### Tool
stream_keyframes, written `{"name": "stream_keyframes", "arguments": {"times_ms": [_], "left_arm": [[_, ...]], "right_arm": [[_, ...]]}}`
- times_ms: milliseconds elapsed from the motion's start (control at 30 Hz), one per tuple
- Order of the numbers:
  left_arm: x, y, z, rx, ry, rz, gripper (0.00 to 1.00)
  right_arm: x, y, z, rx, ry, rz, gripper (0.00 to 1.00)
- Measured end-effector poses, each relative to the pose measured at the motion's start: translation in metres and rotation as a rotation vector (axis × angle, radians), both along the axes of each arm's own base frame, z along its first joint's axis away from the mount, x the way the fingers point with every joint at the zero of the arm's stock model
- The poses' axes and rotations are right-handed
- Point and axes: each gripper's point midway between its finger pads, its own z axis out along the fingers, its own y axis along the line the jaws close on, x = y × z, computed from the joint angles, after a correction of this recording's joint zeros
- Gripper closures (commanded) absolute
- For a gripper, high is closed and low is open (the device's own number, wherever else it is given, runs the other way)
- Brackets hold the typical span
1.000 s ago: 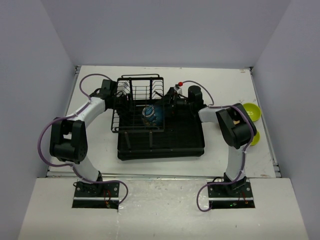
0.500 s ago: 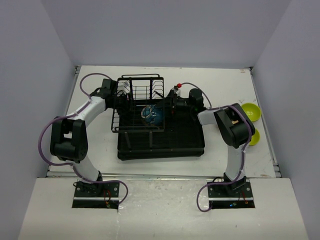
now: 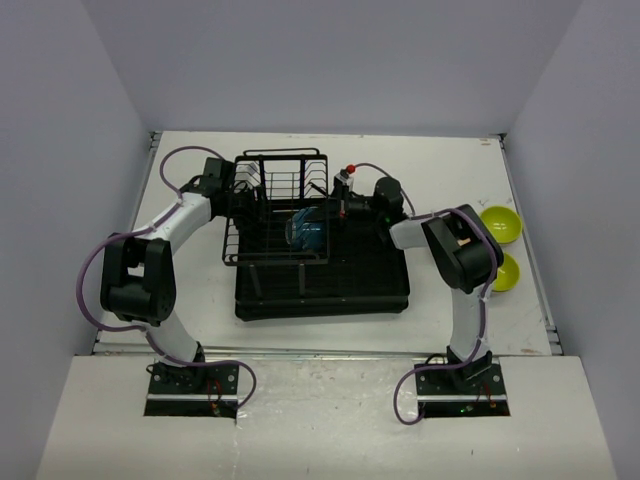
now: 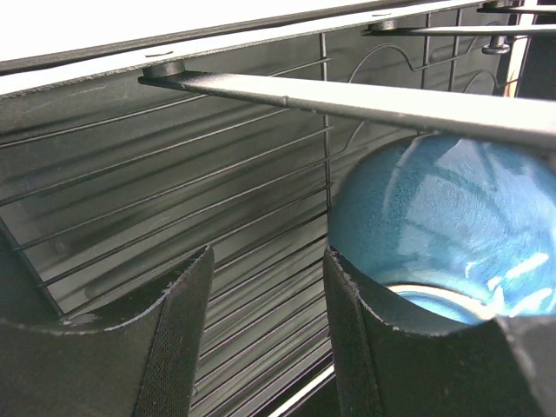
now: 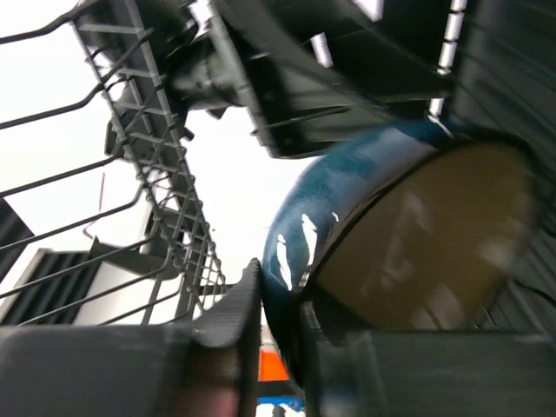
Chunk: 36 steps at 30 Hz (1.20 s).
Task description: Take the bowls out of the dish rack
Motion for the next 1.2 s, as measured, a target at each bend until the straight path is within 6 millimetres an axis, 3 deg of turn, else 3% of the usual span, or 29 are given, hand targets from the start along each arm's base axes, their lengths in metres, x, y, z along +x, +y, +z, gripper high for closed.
{"name": "stream_keyframes", "arguments": {"times_ms": [67, 567, 700, 867, 1200], "left_arm": [[0.0, 0.0, 0.0, 0.0, 0.0, 0.0, 0.45], [0.0, 0.0, 0.0, -0.002, -0.001, 0.0, 0.45], [0.0, 0.0, 0.0, -0.002, -0.001, -0.001, 0.45], [0.0, 0.0, 0.0, -0.002, -0.002, -0.001, 0.44], [0.001, -0.001, 0.001, -0.006, -0.005, -0.003, 0.44]], "right_arm": [[-0.002, 0.004, 0.008, 0.016, -0.018, 0.016, 1.0], [-0.006, -0.002, 0.014, 0.067, 0.021, 0.008, 1.0], [-0.011, -0.018, 0.02, 0.04, 0.028, 0.005, 1.0], [-0.002, -0.047, 0.038, -0.03, -0.033, -0.045, 1.0], [0.049, -0.093, 0.103, -0.362, -0.321, -0.189, 1.0]]}}
